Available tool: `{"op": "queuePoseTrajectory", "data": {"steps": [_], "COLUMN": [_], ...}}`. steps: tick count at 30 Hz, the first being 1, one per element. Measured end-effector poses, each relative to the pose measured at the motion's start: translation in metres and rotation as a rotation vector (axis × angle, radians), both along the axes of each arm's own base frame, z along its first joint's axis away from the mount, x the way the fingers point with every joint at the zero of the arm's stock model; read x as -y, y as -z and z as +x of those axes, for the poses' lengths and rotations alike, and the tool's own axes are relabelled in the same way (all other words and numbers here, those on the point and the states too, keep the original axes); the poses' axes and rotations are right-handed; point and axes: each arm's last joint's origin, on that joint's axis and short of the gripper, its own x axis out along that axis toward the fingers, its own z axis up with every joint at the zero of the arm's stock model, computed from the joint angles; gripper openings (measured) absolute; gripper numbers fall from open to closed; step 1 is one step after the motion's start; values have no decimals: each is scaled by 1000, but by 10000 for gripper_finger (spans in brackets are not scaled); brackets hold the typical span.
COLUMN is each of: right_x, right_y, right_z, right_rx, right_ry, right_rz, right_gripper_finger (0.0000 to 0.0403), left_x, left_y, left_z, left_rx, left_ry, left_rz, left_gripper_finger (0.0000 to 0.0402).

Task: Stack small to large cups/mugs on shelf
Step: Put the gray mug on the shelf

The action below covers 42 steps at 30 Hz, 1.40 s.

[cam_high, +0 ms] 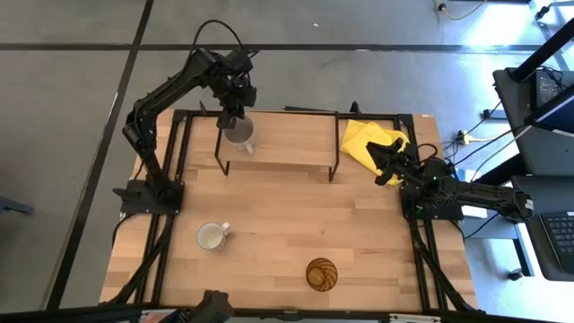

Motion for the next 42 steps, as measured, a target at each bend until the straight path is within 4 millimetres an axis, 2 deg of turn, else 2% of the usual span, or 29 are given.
{"op": "queuePoseTrajectory", "data": {"steps": [6, 20, 27, 32, 35, 38, 42], "right_x": [0, 0, 0, 0, 0, 0, 0], "right_y": [0, 0, 0, 0, 0, 0, 0], "right_z": [0, 0, 0, 0, 0, 0, 0], "right_rx": [0, 0, 0, 0, 0, 0, 0], "right_ry": [0, 0, 0, 0, 0, 0, 0], "right_rz": [0, 0, 0, 0, -1, 0, -1], "right_gripper_finger": [78, 78, 78, 78, 78, 78, 78], "left_x": [-3, 1, 0, -1, -1, -3, -2], "left_y": [0, 0, 1, 14, 17, 12, -6], "left_z": [1, 4, 4, 5, 6, 8, 7], "left_rx": [-15, -6, -8, -36, -80, -71, -17], "left_ry": [-134, -124, -151, -182, -180, -186, -193], "left_rz": [23, -1, 4, -11, 37, 100, 139], "left_gripper_finger": [31, 34, 60, 82, 91, 93, 94]}}
